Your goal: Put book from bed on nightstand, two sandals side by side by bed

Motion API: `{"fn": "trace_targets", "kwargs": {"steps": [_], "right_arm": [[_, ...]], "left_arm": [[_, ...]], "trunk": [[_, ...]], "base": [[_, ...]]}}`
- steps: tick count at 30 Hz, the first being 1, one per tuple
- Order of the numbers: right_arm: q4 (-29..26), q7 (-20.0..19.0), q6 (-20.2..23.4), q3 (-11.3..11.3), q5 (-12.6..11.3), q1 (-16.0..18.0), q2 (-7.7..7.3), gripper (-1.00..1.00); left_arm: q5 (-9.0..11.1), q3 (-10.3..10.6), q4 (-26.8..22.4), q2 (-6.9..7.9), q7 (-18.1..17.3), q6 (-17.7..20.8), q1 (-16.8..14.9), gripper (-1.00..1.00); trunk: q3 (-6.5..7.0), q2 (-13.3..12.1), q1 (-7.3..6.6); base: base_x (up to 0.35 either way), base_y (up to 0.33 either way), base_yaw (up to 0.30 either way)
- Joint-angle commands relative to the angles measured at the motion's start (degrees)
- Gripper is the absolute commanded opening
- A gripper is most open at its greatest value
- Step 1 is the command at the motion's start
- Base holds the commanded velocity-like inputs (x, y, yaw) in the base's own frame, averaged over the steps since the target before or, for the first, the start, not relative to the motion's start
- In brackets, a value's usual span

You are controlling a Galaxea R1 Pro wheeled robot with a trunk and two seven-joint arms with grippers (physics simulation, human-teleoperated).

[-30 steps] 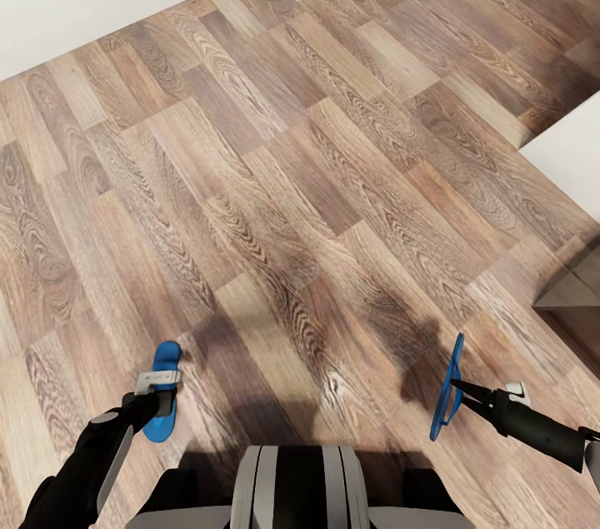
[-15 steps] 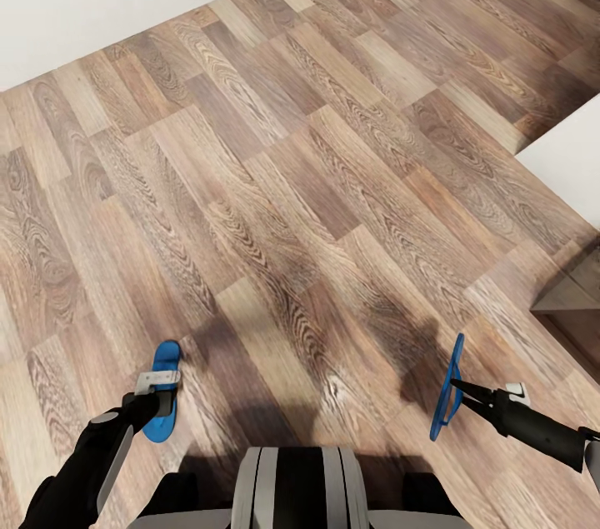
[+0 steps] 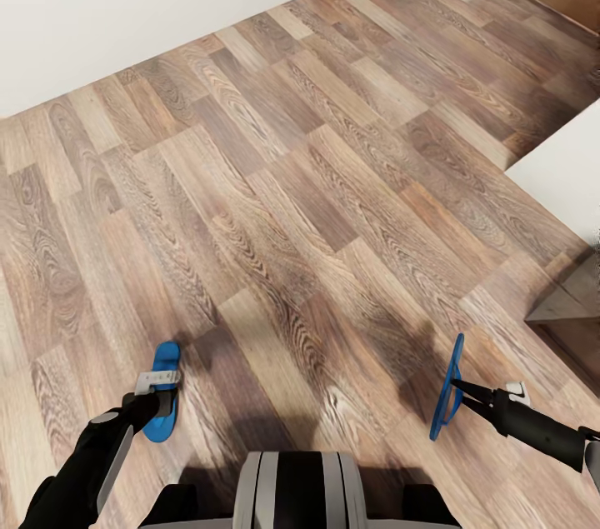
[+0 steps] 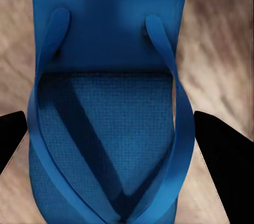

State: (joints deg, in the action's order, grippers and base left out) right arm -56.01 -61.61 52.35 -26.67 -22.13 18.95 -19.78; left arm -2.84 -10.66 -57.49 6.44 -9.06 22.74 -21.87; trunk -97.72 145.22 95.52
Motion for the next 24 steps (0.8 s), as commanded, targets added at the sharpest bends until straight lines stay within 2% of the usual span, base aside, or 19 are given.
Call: {"fn": "trace_targets", "kwargs": {"steps": [1,24], "right_arm": [[0.02,-0.18,0.21,-0.05,0.07,0.02,0.0,-1.0],[0.02,-0.18,0.21,-0.05,0.07,0.03,0.0,-1.0]], "left_arm": [[-0.32,-0.15,-0.08,-0.03,-0.43,0.32,-0.01,-1.0],[0.29,-0.21,-0.49,0.09,-0.94,0.88,-0.01,-1.0]], "trunk": [[0.2,0.0,-0.03],[5.3,-0.31,-0.62]], "base": [[0.0,0.0,0.0],[0.0,0.0,0.0]]}}
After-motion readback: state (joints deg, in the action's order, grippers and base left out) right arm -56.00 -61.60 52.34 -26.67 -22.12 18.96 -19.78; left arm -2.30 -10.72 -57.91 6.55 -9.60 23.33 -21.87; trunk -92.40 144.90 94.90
